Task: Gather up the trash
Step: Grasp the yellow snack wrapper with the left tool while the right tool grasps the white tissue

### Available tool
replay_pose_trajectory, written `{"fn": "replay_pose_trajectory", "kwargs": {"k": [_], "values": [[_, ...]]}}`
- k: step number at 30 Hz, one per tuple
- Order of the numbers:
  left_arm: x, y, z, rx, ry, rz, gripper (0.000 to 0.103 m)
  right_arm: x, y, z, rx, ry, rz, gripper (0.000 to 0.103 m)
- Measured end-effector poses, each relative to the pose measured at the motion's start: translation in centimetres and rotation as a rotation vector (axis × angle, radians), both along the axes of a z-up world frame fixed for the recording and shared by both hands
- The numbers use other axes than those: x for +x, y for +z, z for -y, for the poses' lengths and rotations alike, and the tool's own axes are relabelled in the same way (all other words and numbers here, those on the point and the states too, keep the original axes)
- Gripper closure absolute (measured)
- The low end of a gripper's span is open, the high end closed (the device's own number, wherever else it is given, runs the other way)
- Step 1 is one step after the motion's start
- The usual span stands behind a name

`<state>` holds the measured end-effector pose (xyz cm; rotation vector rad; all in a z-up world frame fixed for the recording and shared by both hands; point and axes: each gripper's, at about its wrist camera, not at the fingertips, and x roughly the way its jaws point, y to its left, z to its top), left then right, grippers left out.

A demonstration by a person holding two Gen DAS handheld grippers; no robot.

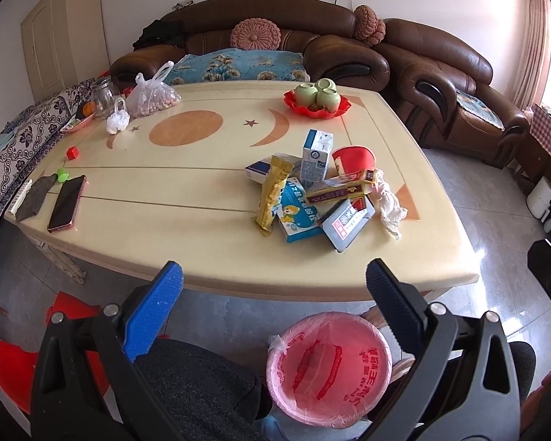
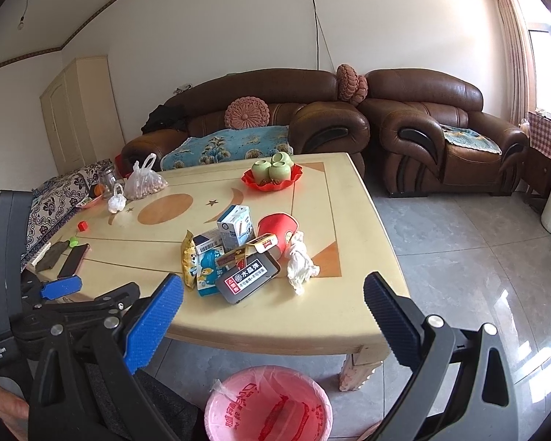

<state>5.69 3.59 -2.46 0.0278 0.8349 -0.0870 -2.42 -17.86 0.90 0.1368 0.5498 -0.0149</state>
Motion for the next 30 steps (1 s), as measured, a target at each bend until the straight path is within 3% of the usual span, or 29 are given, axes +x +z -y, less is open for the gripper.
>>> {"fn": "replay_pose_trajectory", "kwargs": {"k": [10,17,30], "values": [[3.1,-1.7,0.1,0.058,-0.035,-0.012,0.005,4.2,-2.4,2.5,0.028,-0.008,-0.060,0.007],[6.0,-3.1,-0.1,0.017,-0.027,-0.062,0.005,7.3,-3.7,3.5,0.035,-0.007,-0.088,0.007],[11.6,-6.3,0.5,0.013,-0.016,-0.130,0.005,13.7,-7.4,4.1,0.012,0.024,-0.148,0.007]]}}
